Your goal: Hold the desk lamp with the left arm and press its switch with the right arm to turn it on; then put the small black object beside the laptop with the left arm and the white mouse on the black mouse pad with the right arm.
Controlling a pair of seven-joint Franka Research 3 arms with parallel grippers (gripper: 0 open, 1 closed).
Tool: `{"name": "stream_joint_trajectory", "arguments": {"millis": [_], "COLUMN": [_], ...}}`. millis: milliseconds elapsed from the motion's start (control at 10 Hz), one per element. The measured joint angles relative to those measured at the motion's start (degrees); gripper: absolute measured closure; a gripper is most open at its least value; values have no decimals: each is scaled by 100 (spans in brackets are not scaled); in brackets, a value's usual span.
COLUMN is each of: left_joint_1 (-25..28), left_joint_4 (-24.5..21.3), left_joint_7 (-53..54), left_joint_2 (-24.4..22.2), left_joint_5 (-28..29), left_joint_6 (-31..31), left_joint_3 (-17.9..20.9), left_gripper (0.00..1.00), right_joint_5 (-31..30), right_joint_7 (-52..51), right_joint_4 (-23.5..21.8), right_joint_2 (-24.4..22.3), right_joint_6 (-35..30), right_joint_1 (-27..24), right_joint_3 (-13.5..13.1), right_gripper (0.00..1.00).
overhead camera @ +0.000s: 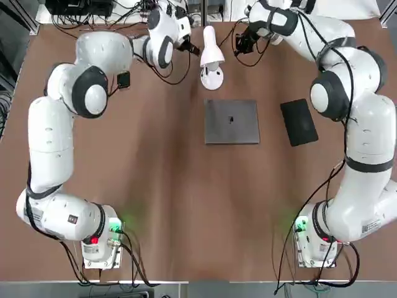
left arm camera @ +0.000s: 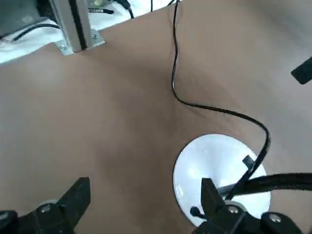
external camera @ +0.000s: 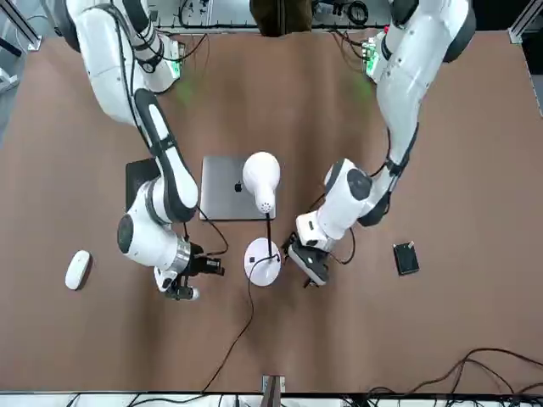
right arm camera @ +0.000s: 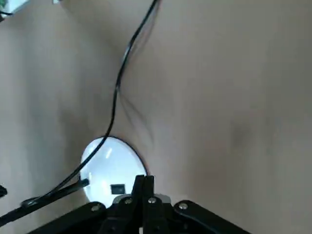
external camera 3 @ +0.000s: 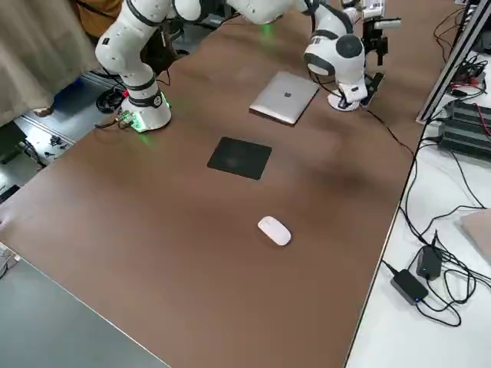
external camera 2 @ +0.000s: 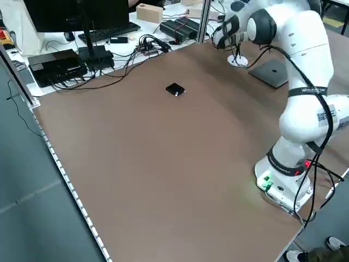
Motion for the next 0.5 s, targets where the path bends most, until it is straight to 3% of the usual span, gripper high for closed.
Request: {"name": "stream_joint_trajectory", "arguments": {"millis": [200,500], "left_joint_1": [-112,-204], "left_joint_4": [-70,-145], "left_joint_7": [95,95], "left_joint_2": [231,291], "left_joint_5": [0,1], "left_joint_6": [486,531], "left_joint_3": [-1,-1], "left_gripper": [0,0], "right_joint_5": [5,5], "right_joint_7": [0,1], "right_joint_4": [3,8], "right_joint_2": [39,39], "right_joint_6": [4,-1], "right_joint_1": [-31,-133], "right_joint_3": [-19,-42], "right_gripper": [99,99]}}
